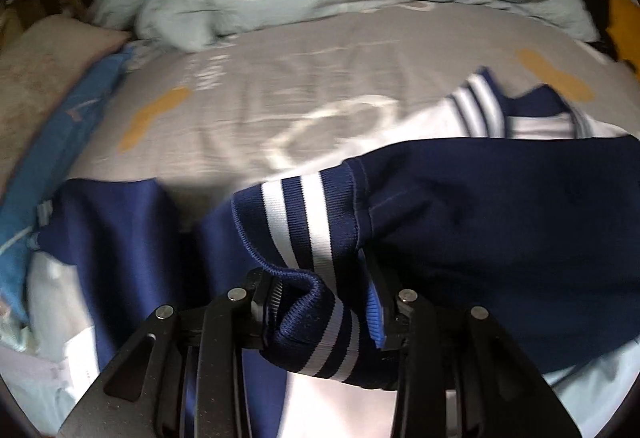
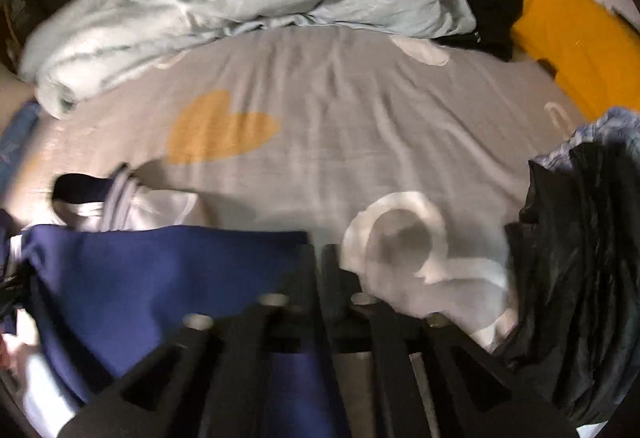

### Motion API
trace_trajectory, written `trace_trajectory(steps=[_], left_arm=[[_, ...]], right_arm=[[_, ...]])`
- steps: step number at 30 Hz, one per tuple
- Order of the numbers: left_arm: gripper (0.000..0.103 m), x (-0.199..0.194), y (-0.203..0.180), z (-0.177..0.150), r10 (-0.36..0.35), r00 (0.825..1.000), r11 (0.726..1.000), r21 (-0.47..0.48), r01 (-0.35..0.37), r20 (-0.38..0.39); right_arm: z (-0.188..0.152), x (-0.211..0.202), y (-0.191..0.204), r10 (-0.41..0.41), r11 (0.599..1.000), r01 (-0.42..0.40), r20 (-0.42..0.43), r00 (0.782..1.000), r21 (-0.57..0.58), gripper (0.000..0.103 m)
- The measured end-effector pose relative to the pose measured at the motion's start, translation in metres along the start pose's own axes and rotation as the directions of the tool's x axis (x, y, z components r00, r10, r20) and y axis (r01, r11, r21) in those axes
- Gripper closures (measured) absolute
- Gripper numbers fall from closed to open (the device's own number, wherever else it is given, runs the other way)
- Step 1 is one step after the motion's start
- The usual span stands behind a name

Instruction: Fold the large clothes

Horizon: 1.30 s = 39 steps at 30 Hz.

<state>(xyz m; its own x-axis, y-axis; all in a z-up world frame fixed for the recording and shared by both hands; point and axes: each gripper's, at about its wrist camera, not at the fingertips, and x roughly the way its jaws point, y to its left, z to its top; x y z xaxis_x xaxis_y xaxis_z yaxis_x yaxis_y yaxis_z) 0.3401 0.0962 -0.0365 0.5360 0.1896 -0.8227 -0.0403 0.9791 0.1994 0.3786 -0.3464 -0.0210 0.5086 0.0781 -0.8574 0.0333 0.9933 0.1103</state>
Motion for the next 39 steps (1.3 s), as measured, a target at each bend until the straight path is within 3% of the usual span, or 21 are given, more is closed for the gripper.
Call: trace_trajectory(steps=[5,8,9,11,12,14,16,17,19,21,22,24,26,28,31,32,34,37,39], left_arm=[[0.068,-0.005,0.010,-0.015,0.032,0.999,0.999,-0.004,-0.032,-0.009],[0.065,-0.016,0.006,-0.025,0.014,0.998,0.999,0.039,-0.016,0.056],[0.064,-0.022,0.006,-0.026,0.004,0.997,0.999,0.042,-0.007,0.078],[0.062,-0.035,0.009,-0.028,-0.037,0.993,0.999,0.029,0.034,0.116],[0.062,-0.042,0.011,-0.028,-0.062,0.989,0.998,0.016,0.060,0.132],[0.058,-0.056,0.019,-0.028,-0.096,0.982,0.995,-0.012,0.099,0.161],[0.055,-0.070,0.024,-0.030,-0.106,0.975,0.993,-0.025,0.113,0.193],[0.054,-0.075,0.025,-0.032,-0.101,0.974,0.994,-0.028,0.109,0.204],[0.051,-0.081,0.028,-0.038,-0.093,0.975,0.995,-0.025,0.100,0.203],[0.051,-0.080,0.028,-0.045,-0.094,0.979,0.995,-0.021,0.100,0.179],[0.051,-0.078,0.029,-0.050,-0.090,0.982,0.995,-0.026,0.095,0.167],[0.051,-0.075,0.031,-0.060,-0.092,0.984,0.995,-0.035,0.098,0.151],[0.050,-0.074,0.037,-0.072,-0.103,0.985,0.993,-0.047,0.110,0.141],[0.047,-0.076,0.046,-0.082,-0.106,0.985,0.991,-0.066,0.116,0.137],[0.042,-0.082,0.061,-0.094,-0.122,0.981,0.985,-0.106,0.138,0.149],[0.040,-0.085,0.065,-0.097,-0.125,0.980,0.983,-0.113,0.143,0.154],[0.038,-0.092,0.073,-0.101,-0.127,0.977,0.981,-0.124,0.149,0.170],[0.033,-0.105,0.082,-0.105,-0.140,0.970,0.974,-0.147,0.171,0.199],[0.030,-0.115,0.086,-0.109,-0.149,0.964,0.971,-0.154,0.185,0.221]], right_arm=[[-0.002,0.009,-0.002,0.126,0.991,-0.122,-0.078,0.989,0.057,0.056],[-0.008,0.031,0.008,0.188,0.982,-0.181,-0.156,0.970,0.060,0.056],[-0.011,0.031,0.016,0.172,0.985,-0.168,-0.148,0.974,0.043,0.057],[-0.013,0.025,0.023,0.092,0.996,-0.093,-0.094,0.991,-0.003,0.094],[-0.013,0.020,0.025,0.066,0.998,-0.067,-0.059,0.996,-0.016,0.100],[-0.013,-0.011,0.022,0.024,1.000,-0.025,0.114,0.993,0.007,0.100],[-0.015,-0.041,0.021,-0.027,1.000,0.028,0.255,0.967,0.000,0.100],[-0.016,-0.049,0.020,-0.069,0.998,0.070,0.283,0.957,0.005,0.100],[-0.014,-0.045,0.016,-0.171,0.985,0.174,0.272,0.947,0.013,0.100],[-0.010,-0.017,0.004,-0.204,0.979,0.206,0.145,0.968,0.003,0.100],[-0.011,0.001,-0.003,-0.222,0.975,0.223,0.079,0.972,0.000,0.099],[-0.015,0.014,-0.007,-0.284,0.959,0.284,0.060,0.957,0.007,0.097],[-0.019,0.007,-0.011,-0.329,0.944,0.328,0.101,0.939,0.027,0.094],[-0.019,-0.009,-0.018,-0.334,0.942,0.329,0.141,0.932,0.059,0.084],[-0.023,-0.045,-0.018,-0.349,0.937,0.346,0.209,0.914,0.052,0.080],[-0.026,-0.054,-0.017,-0.334,0.942,0.334,0.227,0.915,0.038,0.077],[-0.047,-0.087,-0.001,-0.263,0.962,0.274,0.286,0.921,0.004,0.060],[-0.082,-0.125,0.019,-0.148,0.983,0.176,0.344,0.927,-0.051,0.049],[-0.103,-0.138,0.031,-0.093,0.988,0.131,0.370,0.924,-0.079,0.047]])
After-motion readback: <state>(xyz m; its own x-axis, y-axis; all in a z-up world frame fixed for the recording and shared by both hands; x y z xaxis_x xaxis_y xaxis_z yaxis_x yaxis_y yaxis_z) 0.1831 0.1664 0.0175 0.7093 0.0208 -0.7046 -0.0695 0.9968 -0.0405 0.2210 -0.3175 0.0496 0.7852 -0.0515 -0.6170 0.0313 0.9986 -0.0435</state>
